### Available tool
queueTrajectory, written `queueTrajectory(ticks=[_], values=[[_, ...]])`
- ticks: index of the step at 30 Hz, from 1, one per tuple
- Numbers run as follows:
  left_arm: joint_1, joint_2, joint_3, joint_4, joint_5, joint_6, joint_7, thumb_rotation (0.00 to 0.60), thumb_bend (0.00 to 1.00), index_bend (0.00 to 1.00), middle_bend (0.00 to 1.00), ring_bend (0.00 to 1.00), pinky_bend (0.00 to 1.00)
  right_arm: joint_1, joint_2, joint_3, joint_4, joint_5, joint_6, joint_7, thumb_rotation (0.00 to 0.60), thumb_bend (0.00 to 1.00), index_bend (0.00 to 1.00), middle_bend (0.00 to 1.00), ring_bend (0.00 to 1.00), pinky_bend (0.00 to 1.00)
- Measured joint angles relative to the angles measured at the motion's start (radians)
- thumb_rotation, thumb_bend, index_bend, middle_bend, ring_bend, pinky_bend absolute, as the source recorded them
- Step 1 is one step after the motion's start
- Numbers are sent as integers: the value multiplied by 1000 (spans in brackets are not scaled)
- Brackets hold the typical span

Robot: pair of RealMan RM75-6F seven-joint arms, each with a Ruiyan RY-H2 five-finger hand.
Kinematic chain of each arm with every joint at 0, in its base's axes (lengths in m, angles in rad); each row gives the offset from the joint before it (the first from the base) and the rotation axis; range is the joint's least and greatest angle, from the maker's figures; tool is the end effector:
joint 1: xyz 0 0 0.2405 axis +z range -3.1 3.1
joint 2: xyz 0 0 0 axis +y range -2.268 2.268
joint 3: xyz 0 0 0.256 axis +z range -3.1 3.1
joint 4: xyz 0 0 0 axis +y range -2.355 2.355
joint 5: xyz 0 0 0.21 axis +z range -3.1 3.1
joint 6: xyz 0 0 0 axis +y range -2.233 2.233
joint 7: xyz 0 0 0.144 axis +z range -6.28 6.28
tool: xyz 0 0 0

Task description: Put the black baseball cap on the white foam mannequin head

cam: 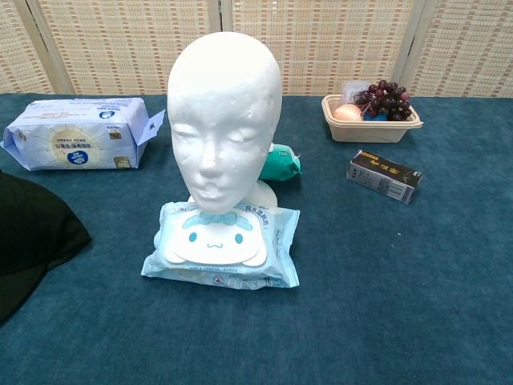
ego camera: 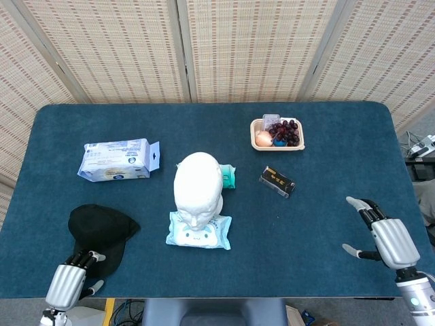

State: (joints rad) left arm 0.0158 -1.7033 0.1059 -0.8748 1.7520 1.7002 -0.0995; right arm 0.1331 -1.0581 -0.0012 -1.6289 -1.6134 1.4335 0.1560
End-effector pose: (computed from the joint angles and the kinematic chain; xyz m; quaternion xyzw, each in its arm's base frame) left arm -0.3343 0.1171 0.0173 -0.6610 -0.3275 -0.4250 0.5245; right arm -0.2969 -0.1833 0.1569 0.6327 -0.4134 0.4162 0.5055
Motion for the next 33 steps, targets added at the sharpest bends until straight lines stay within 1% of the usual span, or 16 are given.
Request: queueTrajectory(ticks=[21, 29, 33], values=[[-10, -75, -18, 135, -37, -4, -59, 600, 0, 393, 411, 289, 433, 0, 0, 0, 0, 0, 1, 2, 600, 0, 55, 202, 141, 483], [-9, -126, -44, 217, -51, 56, -108, 600, 0, 439, 438, 313, 433, -1, 1, 0, -1, -1, 2, 2, 600, 0, 55, 202, 142, 483], [-9, -151, -55, 261, -59, 80, -139, 600, 0, 444, 440, 315, 433, 0, 1, 0, -1, 0, 1, 1, 600, 0, 55, 202, 142, 483]])
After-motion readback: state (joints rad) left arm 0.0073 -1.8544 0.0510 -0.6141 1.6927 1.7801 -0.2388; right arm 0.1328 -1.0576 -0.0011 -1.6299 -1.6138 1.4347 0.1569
